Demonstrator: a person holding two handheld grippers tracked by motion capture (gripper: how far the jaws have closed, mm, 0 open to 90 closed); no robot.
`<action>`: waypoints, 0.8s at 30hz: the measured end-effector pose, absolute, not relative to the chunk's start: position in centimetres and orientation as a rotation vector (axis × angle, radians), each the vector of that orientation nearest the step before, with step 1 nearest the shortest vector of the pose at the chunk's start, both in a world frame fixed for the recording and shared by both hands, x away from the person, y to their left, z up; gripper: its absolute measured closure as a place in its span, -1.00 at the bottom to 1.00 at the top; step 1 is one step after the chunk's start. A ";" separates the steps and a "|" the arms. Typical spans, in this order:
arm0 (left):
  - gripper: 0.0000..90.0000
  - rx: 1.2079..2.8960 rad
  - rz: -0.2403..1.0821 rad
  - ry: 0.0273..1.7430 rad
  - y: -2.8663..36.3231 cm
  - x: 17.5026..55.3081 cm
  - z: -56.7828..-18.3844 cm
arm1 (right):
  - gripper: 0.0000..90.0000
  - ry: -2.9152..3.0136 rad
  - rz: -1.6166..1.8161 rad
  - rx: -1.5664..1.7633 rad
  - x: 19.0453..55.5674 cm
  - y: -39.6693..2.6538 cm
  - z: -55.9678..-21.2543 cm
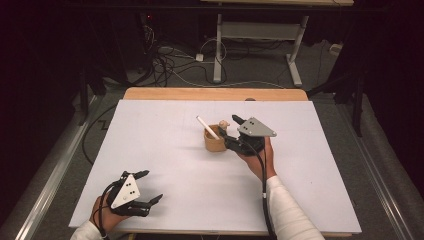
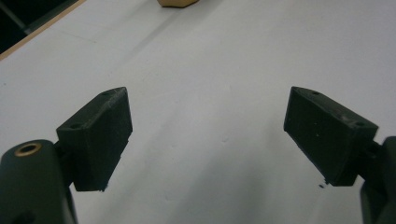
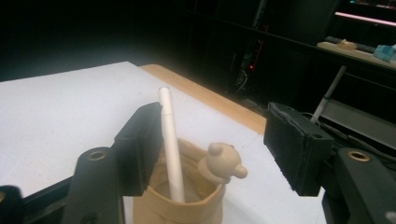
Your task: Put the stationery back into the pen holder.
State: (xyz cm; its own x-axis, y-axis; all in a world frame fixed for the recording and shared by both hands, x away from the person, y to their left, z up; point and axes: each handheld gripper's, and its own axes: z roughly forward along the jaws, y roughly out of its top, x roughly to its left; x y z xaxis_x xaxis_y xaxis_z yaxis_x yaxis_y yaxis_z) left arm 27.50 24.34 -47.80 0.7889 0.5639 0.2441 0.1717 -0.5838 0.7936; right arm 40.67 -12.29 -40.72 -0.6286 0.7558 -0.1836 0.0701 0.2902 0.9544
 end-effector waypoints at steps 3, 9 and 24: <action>-0.68 2.164 0.617 0.544 24.3 27.5 -47.8 | -0.24 1.914 1.376 0.734 40.3 -12.7 -40.4; -0.68 2.168 0.618 0.541 24.2 27.5 -47.8 | -0.34 1.938 1.370 0.730 39.3 -13.1 -39.9; -0.68 2.170 0.621 0.540 24.2 27.5 -47.9 | -0.55 1.957 1.368 0.737 37.3 -14.5 -39.9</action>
State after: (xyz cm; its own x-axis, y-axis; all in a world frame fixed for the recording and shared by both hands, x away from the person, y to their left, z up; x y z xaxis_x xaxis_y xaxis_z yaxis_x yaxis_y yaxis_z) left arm 27.50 24.17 -47.86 0.7888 0.5613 0.2505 0.1699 -0.5908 0.7887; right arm 37.29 -14.54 -39.88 -0.6442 0.7437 -0.1786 0.0875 0.3036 0.9488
